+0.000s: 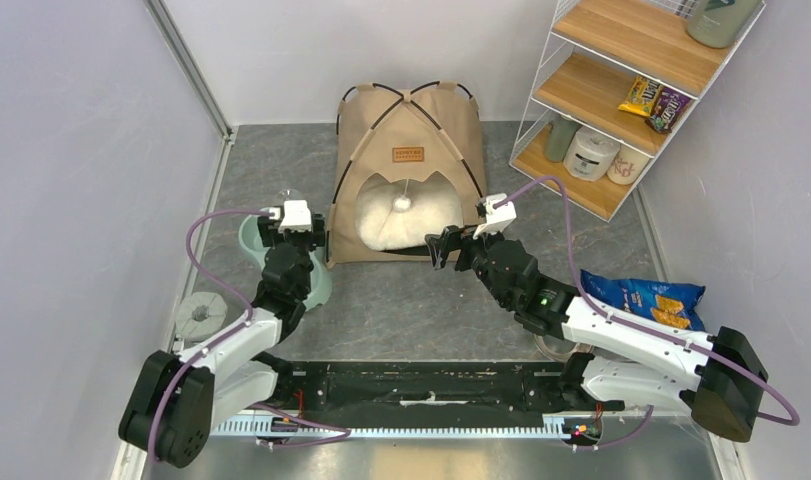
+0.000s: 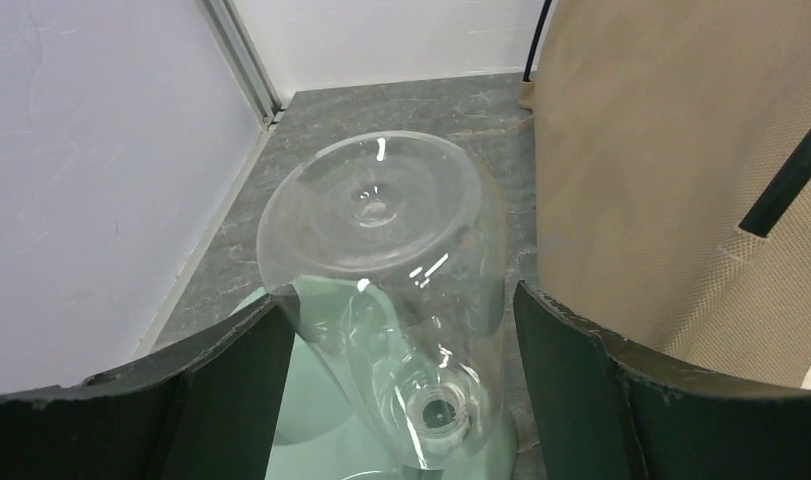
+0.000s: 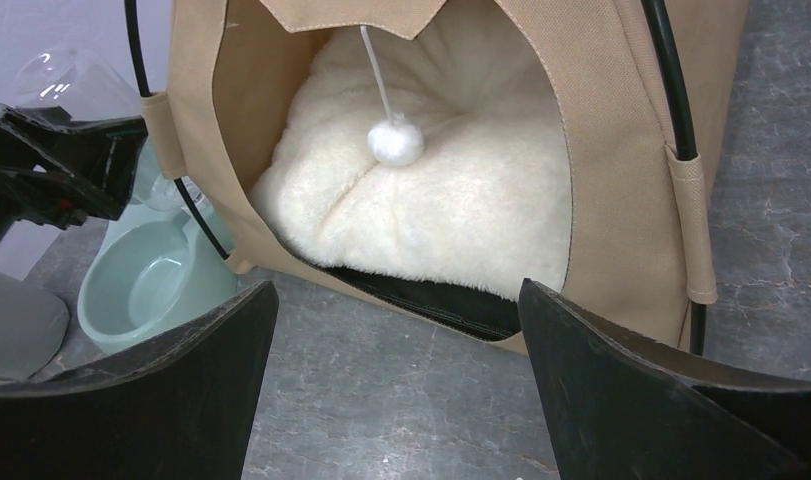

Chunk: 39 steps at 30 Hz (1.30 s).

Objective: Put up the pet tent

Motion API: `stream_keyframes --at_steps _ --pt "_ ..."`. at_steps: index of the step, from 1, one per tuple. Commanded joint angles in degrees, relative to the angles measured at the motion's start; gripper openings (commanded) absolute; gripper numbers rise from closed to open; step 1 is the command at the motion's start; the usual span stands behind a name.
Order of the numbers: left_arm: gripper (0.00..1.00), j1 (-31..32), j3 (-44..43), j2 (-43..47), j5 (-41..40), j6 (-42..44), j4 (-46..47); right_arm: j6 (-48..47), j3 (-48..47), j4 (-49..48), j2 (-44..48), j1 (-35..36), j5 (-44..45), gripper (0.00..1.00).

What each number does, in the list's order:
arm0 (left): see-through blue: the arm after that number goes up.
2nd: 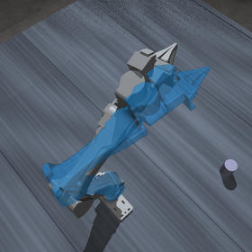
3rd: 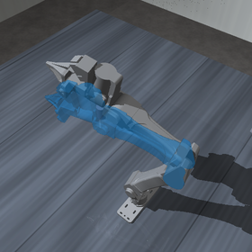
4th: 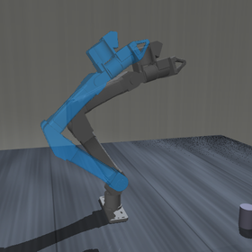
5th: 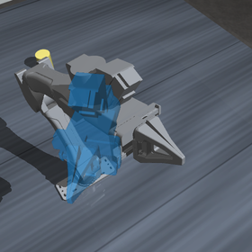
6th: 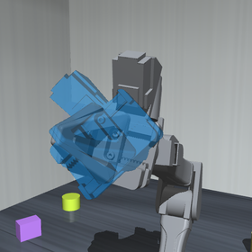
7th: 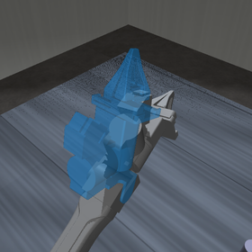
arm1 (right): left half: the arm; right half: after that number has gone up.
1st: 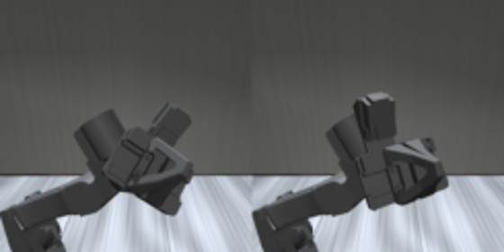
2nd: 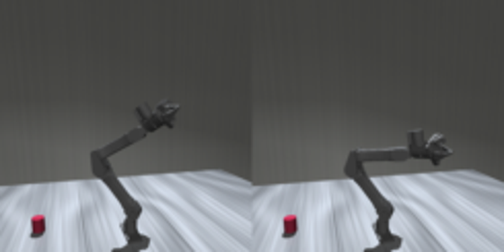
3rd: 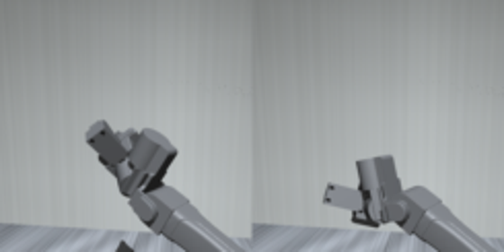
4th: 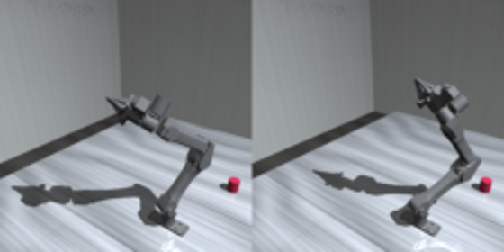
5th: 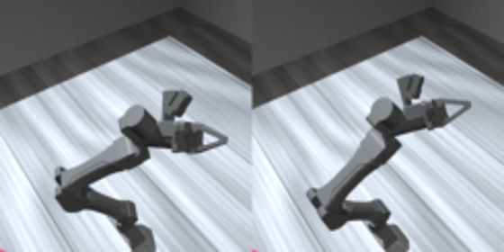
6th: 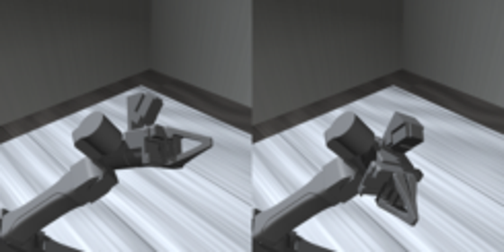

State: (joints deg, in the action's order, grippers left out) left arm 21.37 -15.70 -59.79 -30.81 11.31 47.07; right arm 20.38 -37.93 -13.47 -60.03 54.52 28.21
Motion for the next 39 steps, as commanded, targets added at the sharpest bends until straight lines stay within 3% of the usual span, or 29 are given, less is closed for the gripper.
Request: stream_keyframes --at_steps 1,17,30,35,39 --pt "0.86 0.3 -4.5 3.9 -0.3 -2.9 -8.9 0.9 -1.7 0.8 1.2 -0.3 0.7 0.97" --pt "0.88 0.2 -13.3 12.2 -7.2 -7.0 -26.5 2.8 -5.8 10.1 1.3 -0.9 2.3 0.97" --pt "0.90 0.3 -22.8 13.9 -5.4 -10.7 -40.0 6.3 -9.0 20.0 0.6 -2.1 4.0 0.97" --pt "0.90 0.2 -30.7 13.2 -3.4 -16.8 -51.8 11.6 -12.4 30.2 -0.7 -3.0 8.2 0.97" --pt "0.91 0.2 -35.6 13.2 0.2 -19.6 -58.2 24.1 -14.4 44.7 -2.7 -5.2 16.2 0.95"
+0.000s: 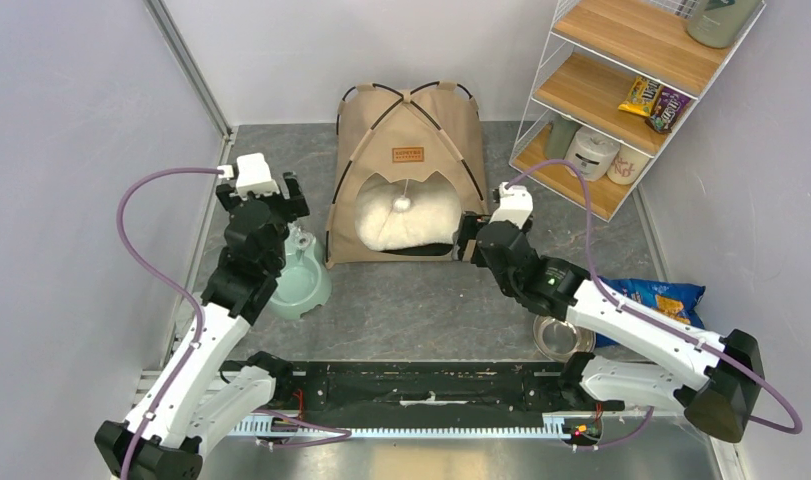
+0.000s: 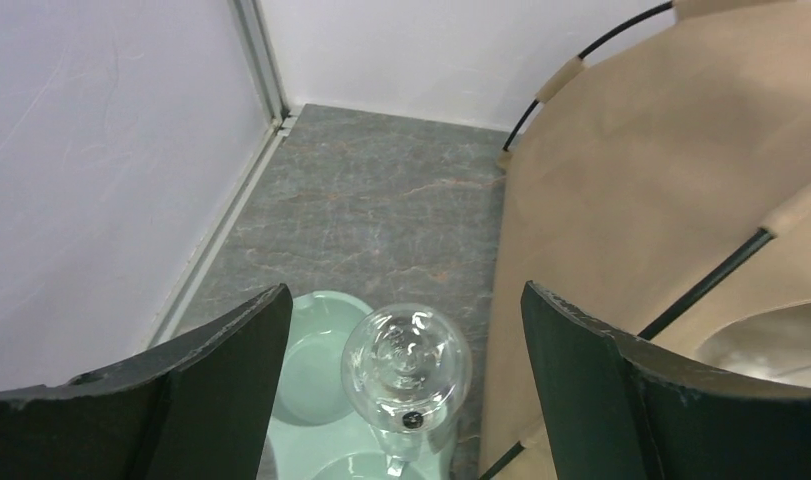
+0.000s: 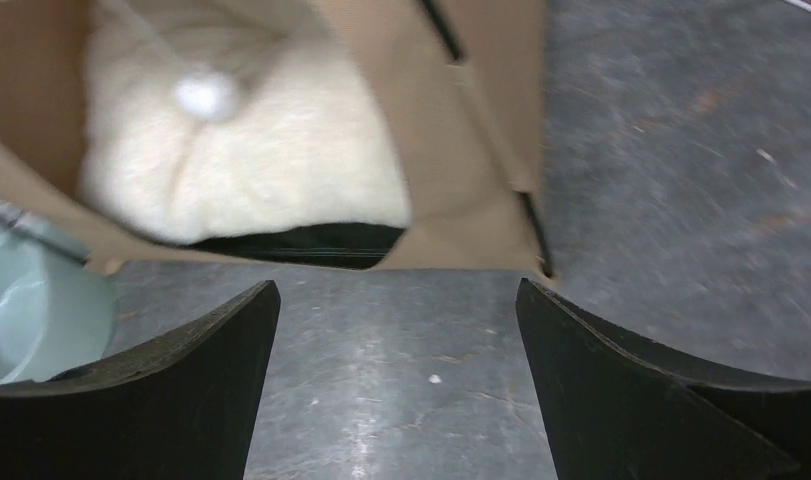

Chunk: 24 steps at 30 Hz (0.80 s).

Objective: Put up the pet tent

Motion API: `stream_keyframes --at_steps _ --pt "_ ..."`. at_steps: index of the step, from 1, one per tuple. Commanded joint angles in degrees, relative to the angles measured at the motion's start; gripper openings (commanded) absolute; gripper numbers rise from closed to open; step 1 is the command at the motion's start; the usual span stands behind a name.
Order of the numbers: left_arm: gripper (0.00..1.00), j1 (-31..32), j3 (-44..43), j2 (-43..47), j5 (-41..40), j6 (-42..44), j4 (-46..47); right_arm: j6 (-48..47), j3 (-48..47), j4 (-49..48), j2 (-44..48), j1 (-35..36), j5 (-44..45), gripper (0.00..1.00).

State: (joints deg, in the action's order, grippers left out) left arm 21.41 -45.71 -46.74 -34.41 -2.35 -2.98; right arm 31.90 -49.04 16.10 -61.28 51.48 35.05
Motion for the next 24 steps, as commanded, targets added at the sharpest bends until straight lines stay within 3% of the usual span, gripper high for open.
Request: stream_keyframes --at_steps 1,10,17,24 --pt "0.93 0.1 -6.4 0.2 4.9 -6.4 -9.6 16.6 -3.1 18.5 -1.6 -3.3 10.7 0.94" --pt "1.00 0.2 -12.8 0.3 16.3 -9.2 -17.6 37.9 2.6 39.9 0.0 -12.6 9.9 0.91" --pt "0.99 0.2 -13.8 -1.9 34.0 -9.1 -17.9 45.4 9.0 41.4 0.7 -16.7 6.0 0.90" --pt "0.95 0.2 -13.0 -4.9 46.9 -11.3 -15.4 47.8 13.2 37.9 -1.8 -19.4 1.6 0.78"
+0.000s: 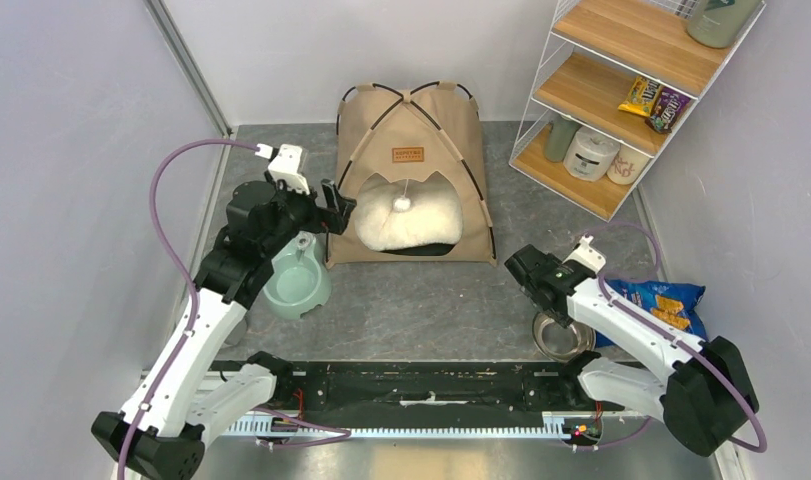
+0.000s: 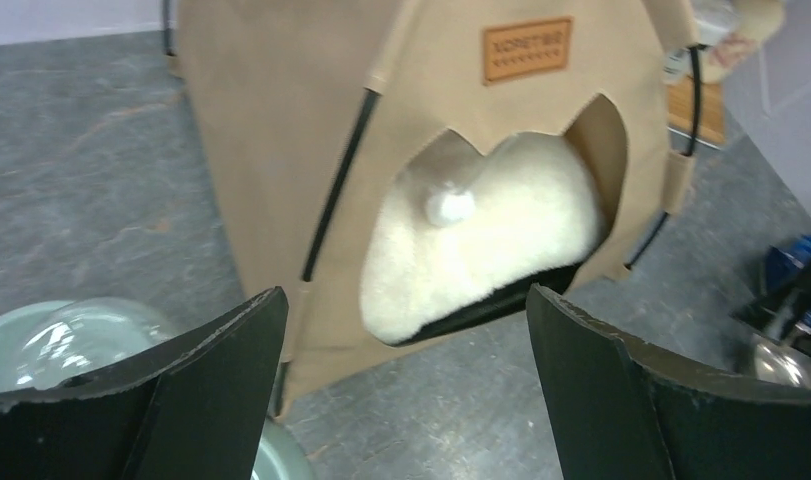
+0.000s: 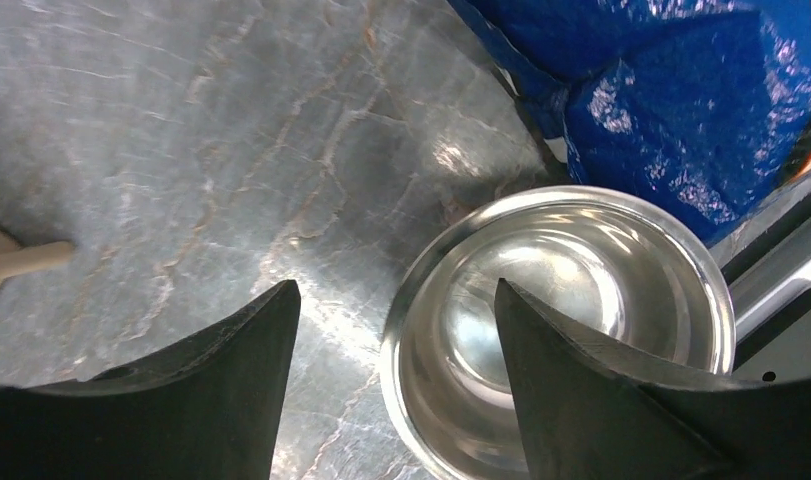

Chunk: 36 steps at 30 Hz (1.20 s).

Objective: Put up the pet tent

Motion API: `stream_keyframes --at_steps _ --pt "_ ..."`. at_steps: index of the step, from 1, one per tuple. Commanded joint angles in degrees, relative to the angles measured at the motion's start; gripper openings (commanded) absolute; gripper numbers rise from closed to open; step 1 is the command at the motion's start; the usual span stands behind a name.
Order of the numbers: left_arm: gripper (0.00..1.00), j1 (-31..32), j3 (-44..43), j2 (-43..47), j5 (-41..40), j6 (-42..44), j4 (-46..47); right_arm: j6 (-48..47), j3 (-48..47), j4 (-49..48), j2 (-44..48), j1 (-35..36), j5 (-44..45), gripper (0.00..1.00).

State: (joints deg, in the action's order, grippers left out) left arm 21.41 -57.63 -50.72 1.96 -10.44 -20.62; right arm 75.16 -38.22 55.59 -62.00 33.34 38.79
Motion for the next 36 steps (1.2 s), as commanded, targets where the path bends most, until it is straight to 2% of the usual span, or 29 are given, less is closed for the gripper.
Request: stream_keyframes --at_steps 1,5,8,11,14,15,19,25,36 --pt "0.94 0.2 -0.9 -1.3 12.0 -3.5 2.8 4.6 3.3 -2.8 -1.4 -1.7 -3.0 0.77" --pt "0.93 0.1 0.4 -2.6 15.7 -4.7 5.0 4.9 5.5 -6.5 -2.4 -2.7 -5.3 0.71" --pt "0.92 0.1 2.1 -3.6 19.3 -6.5 8.0 4.7 5.8 -8.0 -2.7 -3.0 -5.3 0.59" --pt "0.91 0.2 4.4 -4.7 24.0 -9.3 12.9 3.7 5.2 -8.6 -1.8 -3.0 -5.2 0.39" --pt "0.90 0.3 5.8 -6.3 27.6 -12.0 16.8 2.3 3.9 -8.8 -0.2 -3.0 -5.2 0.06" --pt "0.90 0.4 6.2 -6.7 28.8 -12.9 18.1 1.7 3.3 -8.8 0.3 -3.0 -5.4 0.00" --pt "0.89 1.8 7.4 -8.8 30.9 -15.0 22.9 0.7 0.8 -8.9 3.3 -3.0 -6.2 0.00" --pt "0.88 6.5 8.0 -12.1 29.4 -16.5 27.5 1.0 -2.8 -10.2 8.4 -3.1 -8.7 0.00" --pt "0.88 20.8 10.3 -20.4 18.2 -13.8 43.8 2.4 -9.6 -10.2 14.2 -3.0 -13.0 0.00"
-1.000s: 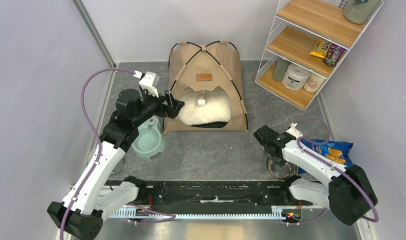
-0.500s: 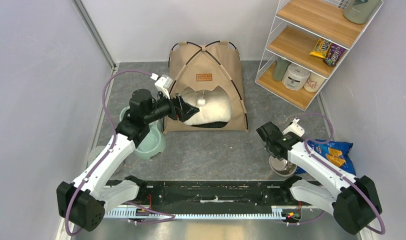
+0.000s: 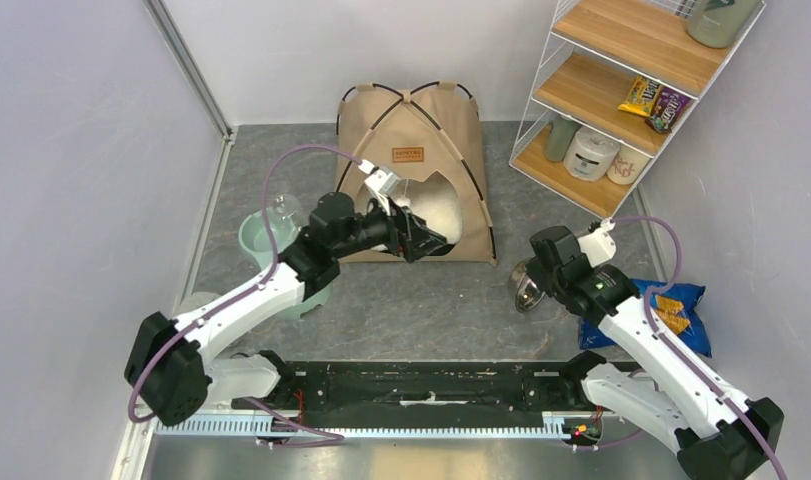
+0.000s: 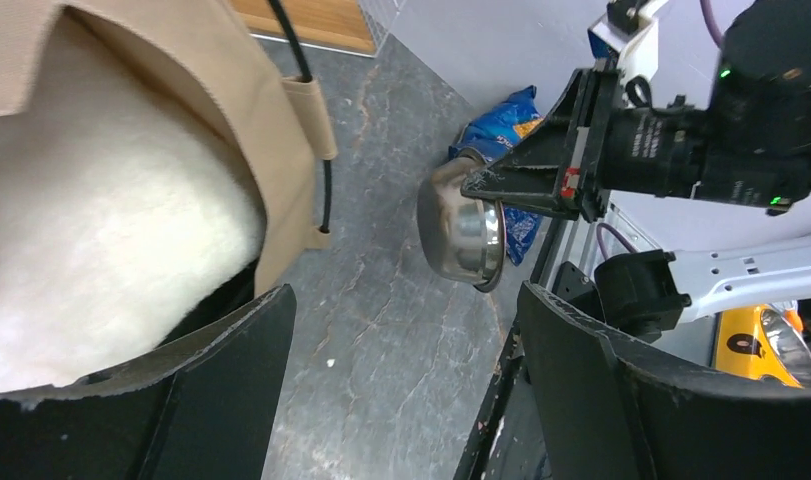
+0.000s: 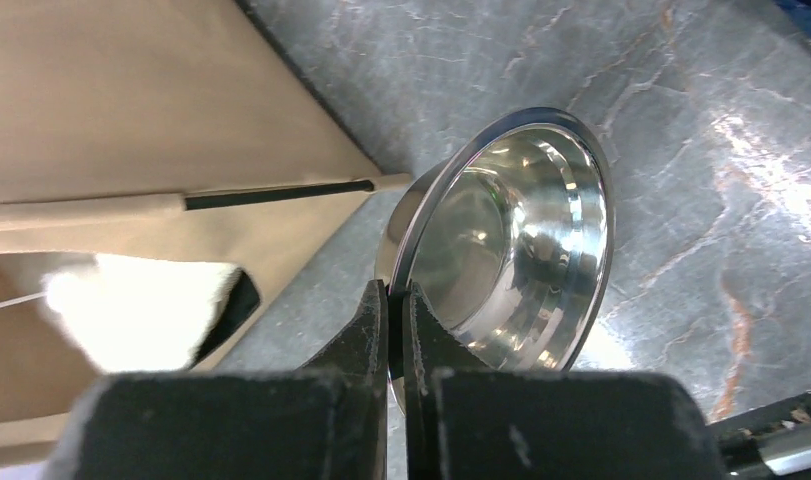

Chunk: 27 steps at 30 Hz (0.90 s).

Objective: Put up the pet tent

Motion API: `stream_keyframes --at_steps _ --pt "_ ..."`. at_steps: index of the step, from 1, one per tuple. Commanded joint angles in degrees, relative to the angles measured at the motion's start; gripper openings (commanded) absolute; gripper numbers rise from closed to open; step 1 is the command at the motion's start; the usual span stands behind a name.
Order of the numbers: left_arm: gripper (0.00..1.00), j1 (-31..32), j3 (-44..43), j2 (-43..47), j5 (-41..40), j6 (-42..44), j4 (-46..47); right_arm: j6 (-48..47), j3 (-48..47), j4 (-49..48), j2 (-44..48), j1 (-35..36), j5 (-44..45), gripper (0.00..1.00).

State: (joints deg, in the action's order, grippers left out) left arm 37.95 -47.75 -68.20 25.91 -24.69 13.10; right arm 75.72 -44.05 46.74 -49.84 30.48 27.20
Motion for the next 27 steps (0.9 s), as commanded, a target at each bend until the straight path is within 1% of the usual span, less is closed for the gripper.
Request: stream_keyframes --at_steps 1,8,11,14,20,22,27 --pt "0.88 6.0 0.3 -4.4 -7.2 1.2 11.1 2.0 -4.1 -1.4 2.4 -0.2 -1.6 0.00" --pt "0.87 17.8 -1.9 -13.9 -17.1 6.9 18.0 3.4 -5.2 -2.9 4.0 -0.2 -2.5 0.00" --pt "0.86 23.3 -3.9 -17.6 -24.8 10.8 18.5 4.1 -5.2 -3.3 4.5 -0.2 -2.9 0.00" --pt "0.86 27.1 -5.4 -20.6 -30.9 13.1 19.7 4.6 -5.2 -3.3 5.2 -0.2 -3.0 0.00" --pt "0.85 30.9 -7.3 -25.6 -38.3 15.7 22.1 5.1 -5.4 -3.3 6.8 -0.2 -3.0 0.00" --pt "0.84 31.8 -8.3 -27.0 -39.6 17.9 22.0 5.4 -5.6 -3.3 7.1 -0.2 -3.4 0.00" --pt "0.82 34.8 -11.9 -30.8 -47.1 23.0 21.6 7.0 -5.5 -3.2 7.4 -0.2 -4.9 0.00"
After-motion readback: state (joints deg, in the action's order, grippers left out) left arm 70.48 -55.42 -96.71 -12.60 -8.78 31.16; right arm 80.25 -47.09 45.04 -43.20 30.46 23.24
